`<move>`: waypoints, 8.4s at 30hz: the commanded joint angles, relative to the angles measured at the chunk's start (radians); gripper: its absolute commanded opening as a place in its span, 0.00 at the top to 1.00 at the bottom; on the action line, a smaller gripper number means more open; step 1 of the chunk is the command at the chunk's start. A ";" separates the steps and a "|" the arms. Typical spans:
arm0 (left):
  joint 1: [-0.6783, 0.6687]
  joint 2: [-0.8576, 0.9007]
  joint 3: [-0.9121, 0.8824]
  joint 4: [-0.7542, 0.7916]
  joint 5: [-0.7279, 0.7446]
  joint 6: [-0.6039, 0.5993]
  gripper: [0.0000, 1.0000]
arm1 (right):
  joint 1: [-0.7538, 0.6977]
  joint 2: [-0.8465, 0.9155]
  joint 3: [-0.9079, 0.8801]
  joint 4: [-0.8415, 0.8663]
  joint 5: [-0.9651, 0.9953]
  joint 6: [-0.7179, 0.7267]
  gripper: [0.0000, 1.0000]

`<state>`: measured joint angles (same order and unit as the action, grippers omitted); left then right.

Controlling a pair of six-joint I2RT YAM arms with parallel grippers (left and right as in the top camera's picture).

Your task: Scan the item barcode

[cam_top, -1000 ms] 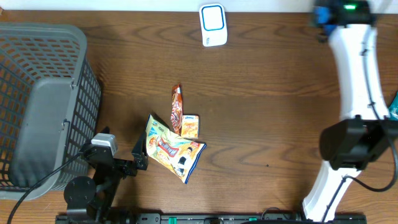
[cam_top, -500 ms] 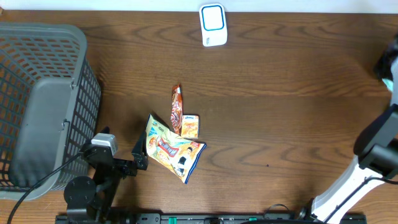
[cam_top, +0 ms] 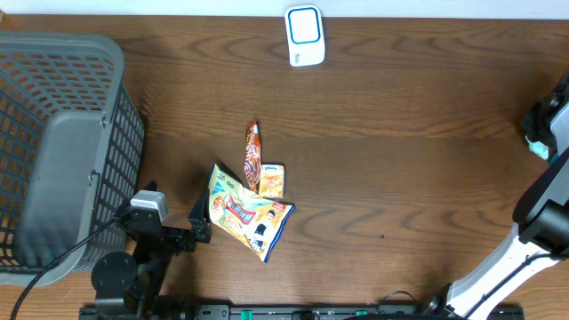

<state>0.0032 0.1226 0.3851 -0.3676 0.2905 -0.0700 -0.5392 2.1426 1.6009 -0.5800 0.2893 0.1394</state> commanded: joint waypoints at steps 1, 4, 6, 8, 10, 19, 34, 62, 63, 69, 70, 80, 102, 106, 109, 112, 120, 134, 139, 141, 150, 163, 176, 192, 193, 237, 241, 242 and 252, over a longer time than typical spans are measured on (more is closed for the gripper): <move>-0.003 -0.002 -0.005 0.001 0.016 0.014 0.02 | -0.002 -0.004 0.002 -0.007 0.087 0.002 0.10; -0.003 -0.002 -0.005 0.001 0.016 0.014 0.02 | -0.001 -0.015 0.013 -0.019 0.063 0.002 0.01; -0.003 -0.002 -0.005 0.001 0.016 0.014 0.02 | 0.001 -0.036 0.025 -0.031 0.011 0.002 0.01; -0.003 -0.002 -0.005 0.001 0.016 0.014 0.02 | 0.006 -0.071 0.033 -0.033 -0.059 0.002 0.01; -0.003 -0.002 -0.005 0.001 0.016 0.014 0.02 | 0.019 -0.121 0.036 -0.030 -0.142 0.003 0.01; -0.003 -0.002 -0.005 0.001 0.016 0.014 0.02 | 0.142 -0.402 0.036 -0.011 -0.337 0.192 0.01; -0.003 -0.002 -0.005 0.001 0.016 0.014 0.02 | 0.510 -0.524 0.031 -0.160 -0.588 0.484 0.01; -0.003 -0.002 -0.005 0.001 0.016 0.014 0.02 | 1.215 -0.159 0.031 -0.394 -0.530 0.159 0.44; -0.003 -0.002 -0.005 0.001 0.016 0.014 0.02 | 1.220 -0.159 0.031 -0.404 -0.519 0.158 0.44; -0.003 -0.002 -0.005 0.001 0.016 0.014 0.02 | 1.236 -0.159 0.017 -0.407 -0.468 0.158 0.48; -0.003 -0.002 -0.005 0.001 0.016 0.014 0.02 | 1.236 -0.159 0.015 -0.407 -0.461 0.159 0.50; -0.003 -0.002 -0.005 0.001 0.016 0.014 0.02 | 1.239 -0.159 -0.111 -0.328 -0.450 0.262 0.51; -0.003 -0.002 -0.005 0.001 0.016 0.014 0.02 | 1.239 -0.159 -0.373 0.071 -0.536 0.313 0.76; -0.003 -0.002 -0.005 0.001 0.016 0.014 0.02 | 1.239 -0.159 -0.374 0.071 -0.536 0.308 0.90; -0.003 -0.002 -0.005 0.001 0.016 0.014 0.02 | 1.238 -0.159 -0.374 0.067 -0.563 0.286 0.99; -0.003 -0.002 -0.005 0.001 0.016 0.014 0.02 | 1.221 -0.159 -0.373 0.067 -0.643 0.240 0.99; -0.003 -0.002 -0.005 0.001 0.016 0.014 0.02 | 1.039 -0.159 -0.373 -0.021 -0.871 0.066 0.99; -0.003 -0.002 -0.005 0.001 0.016 0.014 0.02 | 0.858 -0.307 -0.322 -0.135 -0.761 -0.267 0.49; -0.003 -0.002 -0.005 0.001 0.016 0.014 0.02 | 0.876 -0.388 -0.318 -0.071 -0.675 -0.156 0.70; -0.003 -0.002 -0.005 0.001 0.016 0.014 0.02 | 0.888 -0.381 -0.324 -0.030 -0.557 -0.066 0.99; -0.003 -0.002 -0.005 0.001 0.016 0.014 0.02 | 0.901 -0.237 -0.333 -0.017 -0.464 0.047 0.99; -0.003 -0.002 -0.005 0.001 0.016 0.014 0.02 | 0.951 -0.128 -0.330 0.046 -0.774 -0.270 0.99; -0.003 -0.002 -0.005 0.001 0.016 0.014 0.02 | 0.957 -0.130 -0.073 -0.288 -0.800 -0.558 0.91; -0.003 -0.002 -0.005 0.001 0.016 0.014 0.02 | 0.928 -0.143 -0.051 -0.553 -0.648 -0.020 0.42; -0.003 -0.002 -0.005 0.001 0.016 0.014 0.02 | 0.929 -0.143 -0.072 -0.536 -0.660 -0.020 0.45; -0.003 -0.002 -0.005 0.001 0.016 0.014 0.02 | 0.777 -0.172 -0.275 -0.586 -1.201 0.178 0.99; -0.003 -0.002 -0.005 0.001 0.016 0.014 0.02 | 0.737 -0.172 -0.276 -0.730 -1.279 0.178 0.99; -0.003 -0.002 -0.005 0.001 0.016 0.014 0.02 | 0.732 -0.172 -0.276 -0.796 -1.294 0.178 0.99; -0.003 -0.002 -0.005 0.001 0.016 0.014 0.02 | 0.733 -0.172 -0.276 -0.975 -1.292 0.178 0.99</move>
<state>0.0036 0.1226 0.3851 -0.3672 0.2905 -0.0700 0.1947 1.9800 1.3159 -1.5517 -0.9668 0.3191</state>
